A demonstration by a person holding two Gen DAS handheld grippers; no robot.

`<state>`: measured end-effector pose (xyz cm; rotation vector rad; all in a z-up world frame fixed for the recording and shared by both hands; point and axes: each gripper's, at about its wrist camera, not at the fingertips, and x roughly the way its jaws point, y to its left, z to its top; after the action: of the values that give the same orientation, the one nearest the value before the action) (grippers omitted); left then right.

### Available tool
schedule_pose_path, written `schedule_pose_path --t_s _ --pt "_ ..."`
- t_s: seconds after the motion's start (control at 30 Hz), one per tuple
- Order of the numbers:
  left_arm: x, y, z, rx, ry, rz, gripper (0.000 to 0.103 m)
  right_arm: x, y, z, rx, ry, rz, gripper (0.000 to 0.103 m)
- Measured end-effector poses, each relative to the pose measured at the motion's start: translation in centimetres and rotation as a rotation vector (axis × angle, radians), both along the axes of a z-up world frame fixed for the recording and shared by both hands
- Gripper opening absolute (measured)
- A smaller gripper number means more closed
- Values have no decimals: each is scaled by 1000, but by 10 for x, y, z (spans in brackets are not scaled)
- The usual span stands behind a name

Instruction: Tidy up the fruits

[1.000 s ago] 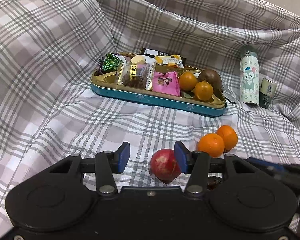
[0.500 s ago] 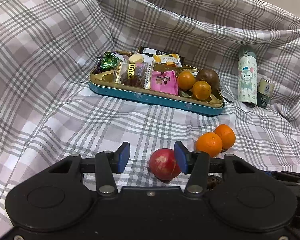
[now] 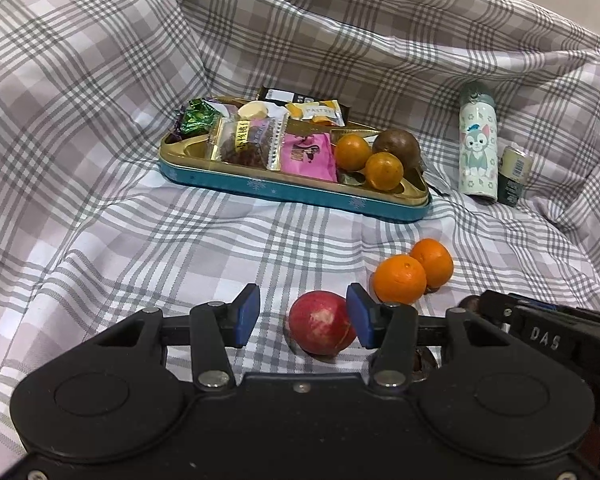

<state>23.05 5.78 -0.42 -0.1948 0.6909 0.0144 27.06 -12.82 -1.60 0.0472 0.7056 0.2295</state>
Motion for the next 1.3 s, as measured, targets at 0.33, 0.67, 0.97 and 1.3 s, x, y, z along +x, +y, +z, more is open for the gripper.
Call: schedule_pose_path --t_s 0.33,0.67,0.97,1.3 --pt "0 -2 -2 -11 12 -26 56 0 14 -8 -73 21 48 50" --pt "2 -10 -6 -2 33 -75 56 2 13 -12 -74 40 32 50" --pt "7 -18 -11 2 66 -112 56 1 14 -12 -86 32 28 50" --pt "16 -11 -17 -81 95 -101 56 -1 15 -11 -94 21 38 39"
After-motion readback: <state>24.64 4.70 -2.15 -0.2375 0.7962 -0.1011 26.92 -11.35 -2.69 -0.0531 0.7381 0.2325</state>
